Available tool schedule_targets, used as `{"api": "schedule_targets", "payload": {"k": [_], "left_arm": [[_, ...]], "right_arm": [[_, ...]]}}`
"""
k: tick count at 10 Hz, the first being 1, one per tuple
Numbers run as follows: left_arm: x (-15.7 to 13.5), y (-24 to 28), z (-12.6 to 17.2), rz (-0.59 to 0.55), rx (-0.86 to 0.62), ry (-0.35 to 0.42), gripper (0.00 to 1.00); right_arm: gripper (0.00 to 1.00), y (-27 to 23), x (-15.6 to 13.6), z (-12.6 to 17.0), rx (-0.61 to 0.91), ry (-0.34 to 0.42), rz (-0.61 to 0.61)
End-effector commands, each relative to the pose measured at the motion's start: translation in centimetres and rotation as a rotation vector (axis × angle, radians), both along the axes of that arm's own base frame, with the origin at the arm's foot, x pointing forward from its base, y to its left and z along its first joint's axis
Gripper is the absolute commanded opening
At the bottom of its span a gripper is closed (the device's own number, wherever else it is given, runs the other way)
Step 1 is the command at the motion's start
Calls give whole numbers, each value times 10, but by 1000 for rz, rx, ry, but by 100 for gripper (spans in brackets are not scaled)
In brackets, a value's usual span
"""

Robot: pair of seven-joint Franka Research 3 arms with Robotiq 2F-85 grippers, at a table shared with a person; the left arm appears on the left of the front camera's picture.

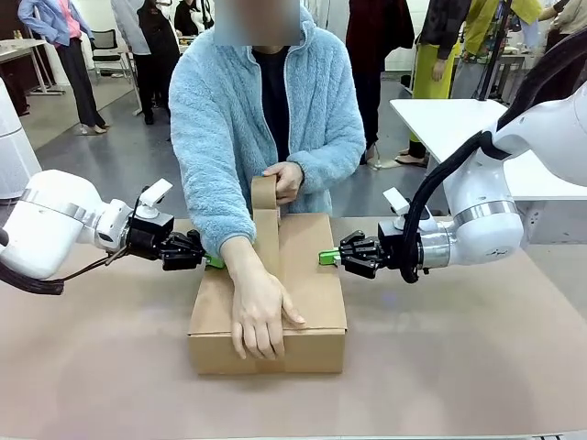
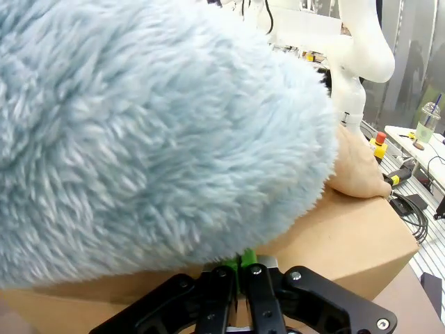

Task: Wrap the clocks to prevent damage.
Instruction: After the human seals the box with tape, release both hands from the side flaps of the Package Box.

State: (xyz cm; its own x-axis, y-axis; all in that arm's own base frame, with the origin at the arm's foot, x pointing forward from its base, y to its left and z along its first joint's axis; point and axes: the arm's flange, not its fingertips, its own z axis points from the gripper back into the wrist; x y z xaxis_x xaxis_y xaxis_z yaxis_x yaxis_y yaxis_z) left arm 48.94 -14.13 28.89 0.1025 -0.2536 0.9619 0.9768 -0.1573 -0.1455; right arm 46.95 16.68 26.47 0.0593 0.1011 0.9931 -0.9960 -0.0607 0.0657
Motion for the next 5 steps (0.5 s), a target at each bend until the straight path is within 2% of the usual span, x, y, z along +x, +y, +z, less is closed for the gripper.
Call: {"api": "schedule_targets", "payload": {"k": [1,5], "left_arm": [[1,-1,-3,12,-2,4,0],[1,-1,-3,12,-2,4,0]], "right_arm": [[1,1,-1,-3,0,7,-17],[1,1,-1,-3,0,7,-17]]}}
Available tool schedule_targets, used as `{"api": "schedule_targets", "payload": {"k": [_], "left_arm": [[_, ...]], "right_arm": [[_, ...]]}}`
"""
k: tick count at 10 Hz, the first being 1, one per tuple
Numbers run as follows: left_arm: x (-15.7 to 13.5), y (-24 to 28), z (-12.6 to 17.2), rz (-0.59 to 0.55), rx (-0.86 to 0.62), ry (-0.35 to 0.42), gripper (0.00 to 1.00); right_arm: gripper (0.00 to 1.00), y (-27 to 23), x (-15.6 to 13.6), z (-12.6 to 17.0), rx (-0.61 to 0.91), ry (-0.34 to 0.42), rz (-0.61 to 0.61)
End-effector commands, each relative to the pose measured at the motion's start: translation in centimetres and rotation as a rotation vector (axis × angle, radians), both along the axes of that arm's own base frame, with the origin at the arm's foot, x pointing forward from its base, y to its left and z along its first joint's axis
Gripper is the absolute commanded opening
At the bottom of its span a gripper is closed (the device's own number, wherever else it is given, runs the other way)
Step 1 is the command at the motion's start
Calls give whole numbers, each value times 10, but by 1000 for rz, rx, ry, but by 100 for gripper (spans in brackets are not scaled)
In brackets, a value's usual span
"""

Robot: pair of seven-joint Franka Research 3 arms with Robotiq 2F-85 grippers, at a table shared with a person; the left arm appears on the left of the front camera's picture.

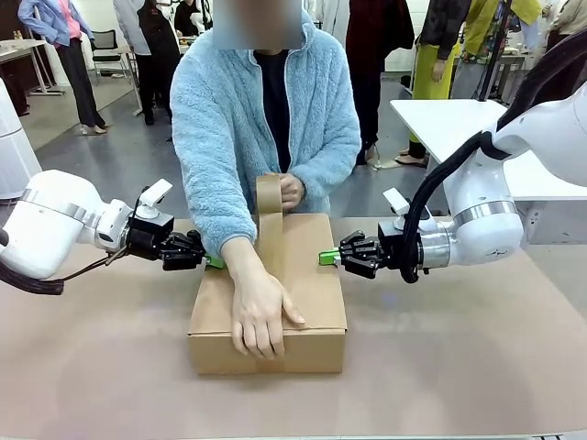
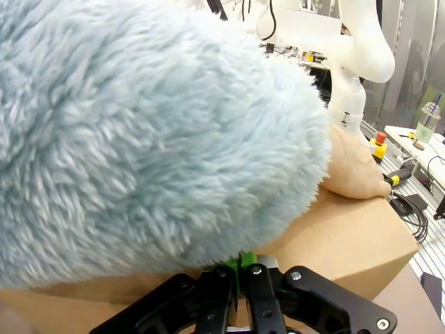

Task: Wrap the clocks to prevent damage.
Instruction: After the human seals the box with tape, release both hands from the side flaps of the Package Box.

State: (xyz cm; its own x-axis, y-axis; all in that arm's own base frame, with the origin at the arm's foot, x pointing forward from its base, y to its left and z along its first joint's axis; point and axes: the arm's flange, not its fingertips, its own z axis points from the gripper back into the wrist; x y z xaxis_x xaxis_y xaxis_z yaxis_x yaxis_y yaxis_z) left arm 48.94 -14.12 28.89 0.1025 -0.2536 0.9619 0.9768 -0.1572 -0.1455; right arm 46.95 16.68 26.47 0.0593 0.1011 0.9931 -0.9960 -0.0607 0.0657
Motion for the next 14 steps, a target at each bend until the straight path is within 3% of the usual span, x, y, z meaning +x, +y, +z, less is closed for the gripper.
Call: {"api": "schedule_targets", "payload": {"k": [1,14], "left_arm": [[1,-1,-3,11,-2,4,0],[1,-1,-3,11,-2,4,0]], "right_arm": [[1,1,-1,-3,0,7,-17],[1,1,-1,-3,0,7,-17]]}}
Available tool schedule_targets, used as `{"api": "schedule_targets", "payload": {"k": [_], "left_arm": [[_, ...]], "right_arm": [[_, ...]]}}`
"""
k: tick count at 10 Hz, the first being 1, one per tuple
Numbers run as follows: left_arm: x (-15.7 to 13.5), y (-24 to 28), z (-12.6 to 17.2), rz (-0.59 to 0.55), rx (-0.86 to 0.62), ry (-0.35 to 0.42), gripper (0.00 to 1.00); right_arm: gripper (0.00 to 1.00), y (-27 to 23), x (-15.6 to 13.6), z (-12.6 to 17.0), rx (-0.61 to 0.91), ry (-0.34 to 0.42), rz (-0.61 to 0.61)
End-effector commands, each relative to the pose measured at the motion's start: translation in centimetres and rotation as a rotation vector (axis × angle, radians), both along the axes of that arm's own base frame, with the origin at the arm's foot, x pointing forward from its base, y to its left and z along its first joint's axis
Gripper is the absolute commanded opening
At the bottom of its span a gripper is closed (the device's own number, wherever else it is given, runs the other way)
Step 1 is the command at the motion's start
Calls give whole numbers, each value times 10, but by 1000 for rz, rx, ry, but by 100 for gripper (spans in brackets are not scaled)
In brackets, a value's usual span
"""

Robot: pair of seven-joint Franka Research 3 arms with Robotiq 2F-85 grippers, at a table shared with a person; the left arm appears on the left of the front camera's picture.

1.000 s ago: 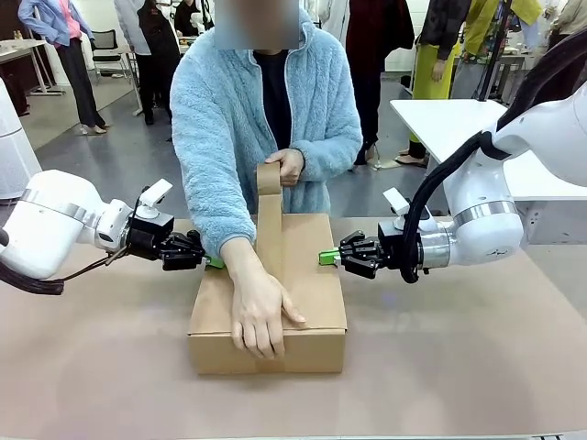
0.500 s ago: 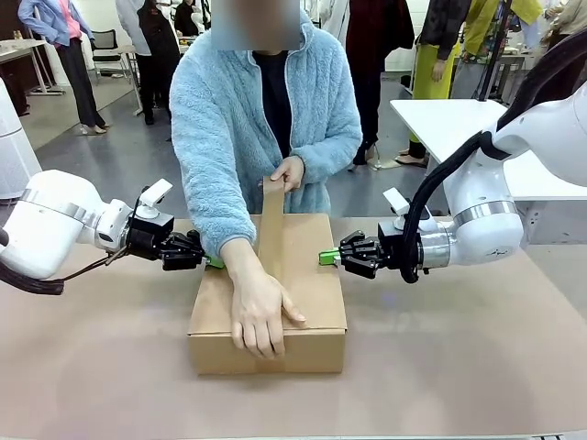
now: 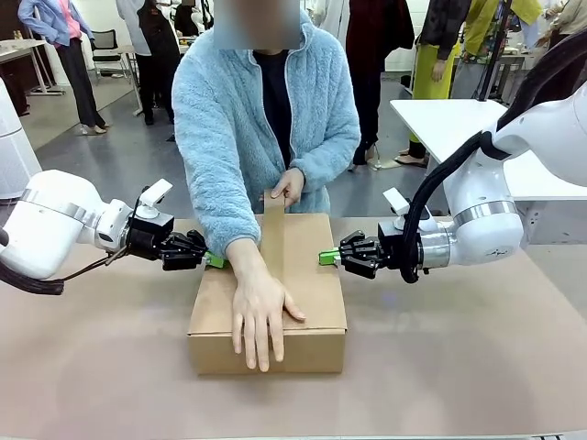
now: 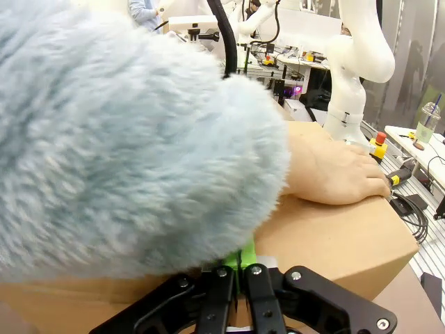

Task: Wrap the clocks to prevent damage.
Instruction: After the human seals the box with tape, release both hands from the side flaps of the Package Box.

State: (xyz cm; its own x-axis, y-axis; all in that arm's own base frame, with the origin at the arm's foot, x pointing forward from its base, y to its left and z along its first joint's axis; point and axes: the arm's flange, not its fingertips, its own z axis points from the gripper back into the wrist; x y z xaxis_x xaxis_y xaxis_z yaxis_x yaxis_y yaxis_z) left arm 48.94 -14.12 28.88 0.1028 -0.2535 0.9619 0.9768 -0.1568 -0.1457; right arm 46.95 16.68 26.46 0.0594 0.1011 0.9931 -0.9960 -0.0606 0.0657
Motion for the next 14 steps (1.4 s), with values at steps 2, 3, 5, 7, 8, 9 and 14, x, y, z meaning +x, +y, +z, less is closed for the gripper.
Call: {"api": "schedule_targets", "payload": {"k": [2,3,5,7,8,9,14], "left_arm": [[1,-1,-3,11,-2,4,0],[1,-1,-3,11,-2,4,0],[1,-1,-3,11,-2,4,0],[1,-1,-3,11,-2,4,0],[1,-1,-3,11,-2,4,0],[1,-1,-3,11,-2,4,0],[1,-1,-3,11,-2,4,0]], "right_arm": [[1,1,-1,-3,0,7,-16],[1,1,-1,-3,0,7,-16],[1,1,-1,-3,0,7,-16],[1,1,-1,-3,0,7,-16],[1,1,-1,-3,0,7,-16],[1,1,-1,-3,0,7,-16],[1,1,-1,-3,0,7,-16]]}}
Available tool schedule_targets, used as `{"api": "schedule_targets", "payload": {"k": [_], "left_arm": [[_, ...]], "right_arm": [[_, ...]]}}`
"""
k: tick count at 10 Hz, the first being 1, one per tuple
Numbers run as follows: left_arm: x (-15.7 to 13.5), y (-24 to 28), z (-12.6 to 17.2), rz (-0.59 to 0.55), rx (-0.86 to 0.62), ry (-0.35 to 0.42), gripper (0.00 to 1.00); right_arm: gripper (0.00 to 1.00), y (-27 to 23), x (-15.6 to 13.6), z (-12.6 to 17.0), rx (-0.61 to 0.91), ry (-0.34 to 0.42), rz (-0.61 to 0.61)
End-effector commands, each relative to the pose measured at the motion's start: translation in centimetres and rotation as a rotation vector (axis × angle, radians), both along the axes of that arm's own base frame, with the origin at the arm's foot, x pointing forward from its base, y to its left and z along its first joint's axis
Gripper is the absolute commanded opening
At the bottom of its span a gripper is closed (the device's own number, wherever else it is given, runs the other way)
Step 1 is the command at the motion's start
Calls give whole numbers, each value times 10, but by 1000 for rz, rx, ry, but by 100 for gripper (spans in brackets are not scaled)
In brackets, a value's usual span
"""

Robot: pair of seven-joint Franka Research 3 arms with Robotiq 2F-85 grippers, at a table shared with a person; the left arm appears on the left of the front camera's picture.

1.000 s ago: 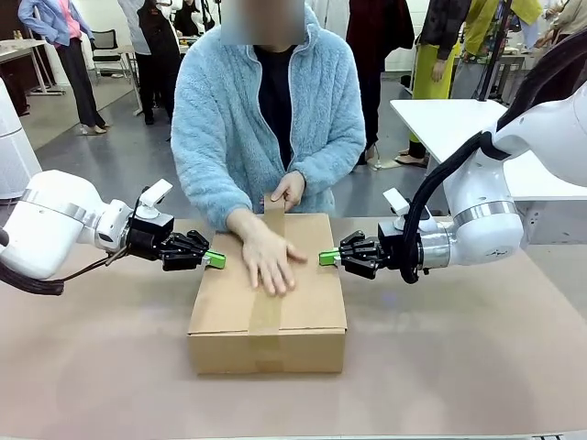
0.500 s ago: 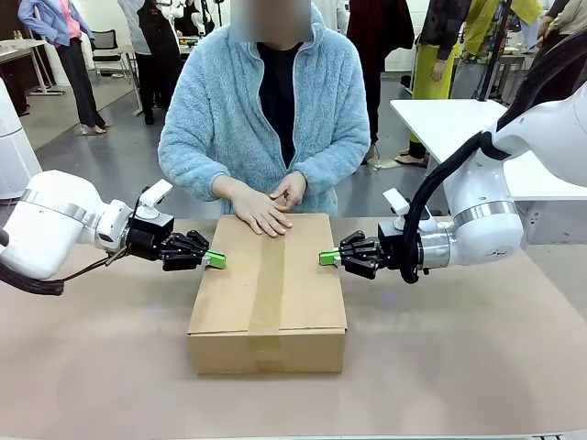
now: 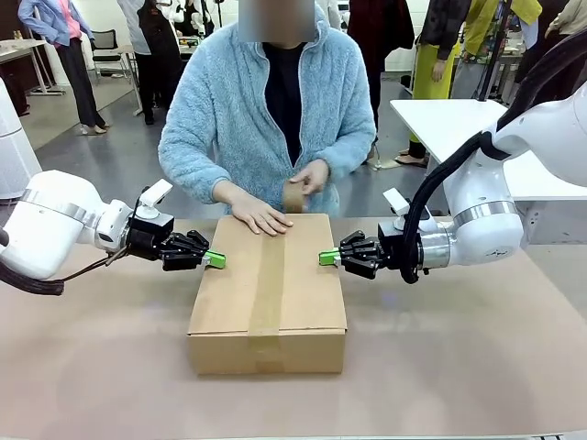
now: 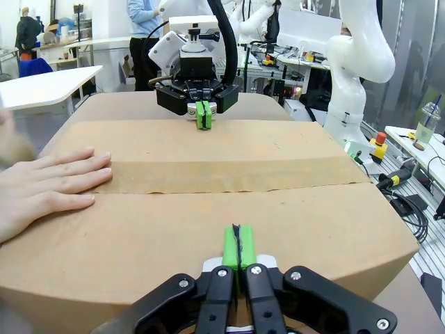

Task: Wrap the clocks to prevent damage.
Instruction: After the human seals the box with tape, release both hands from the side flaps of the Package Box.

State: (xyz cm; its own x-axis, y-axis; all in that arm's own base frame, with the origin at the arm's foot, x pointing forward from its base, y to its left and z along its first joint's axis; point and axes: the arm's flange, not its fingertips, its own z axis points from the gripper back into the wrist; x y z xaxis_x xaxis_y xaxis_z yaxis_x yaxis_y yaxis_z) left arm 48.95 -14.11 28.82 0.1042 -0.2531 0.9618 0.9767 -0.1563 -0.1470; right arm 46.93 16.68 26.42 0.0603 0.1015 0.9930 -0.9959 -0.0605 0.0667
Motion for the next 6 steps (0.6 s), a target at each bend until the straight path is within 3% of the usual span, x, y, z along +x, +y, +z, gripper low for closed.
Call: {"api": "schedule_targets", "payload": {"k": [1,6], "left_arm": [[0,-1,-2,10,-2,2,0],[0,-1,-2,10,-2,2,0]], "right_arm": [[1,1,-1,-3,0,6,-16],[1,1,-1,-3,0,6,-16]]}}
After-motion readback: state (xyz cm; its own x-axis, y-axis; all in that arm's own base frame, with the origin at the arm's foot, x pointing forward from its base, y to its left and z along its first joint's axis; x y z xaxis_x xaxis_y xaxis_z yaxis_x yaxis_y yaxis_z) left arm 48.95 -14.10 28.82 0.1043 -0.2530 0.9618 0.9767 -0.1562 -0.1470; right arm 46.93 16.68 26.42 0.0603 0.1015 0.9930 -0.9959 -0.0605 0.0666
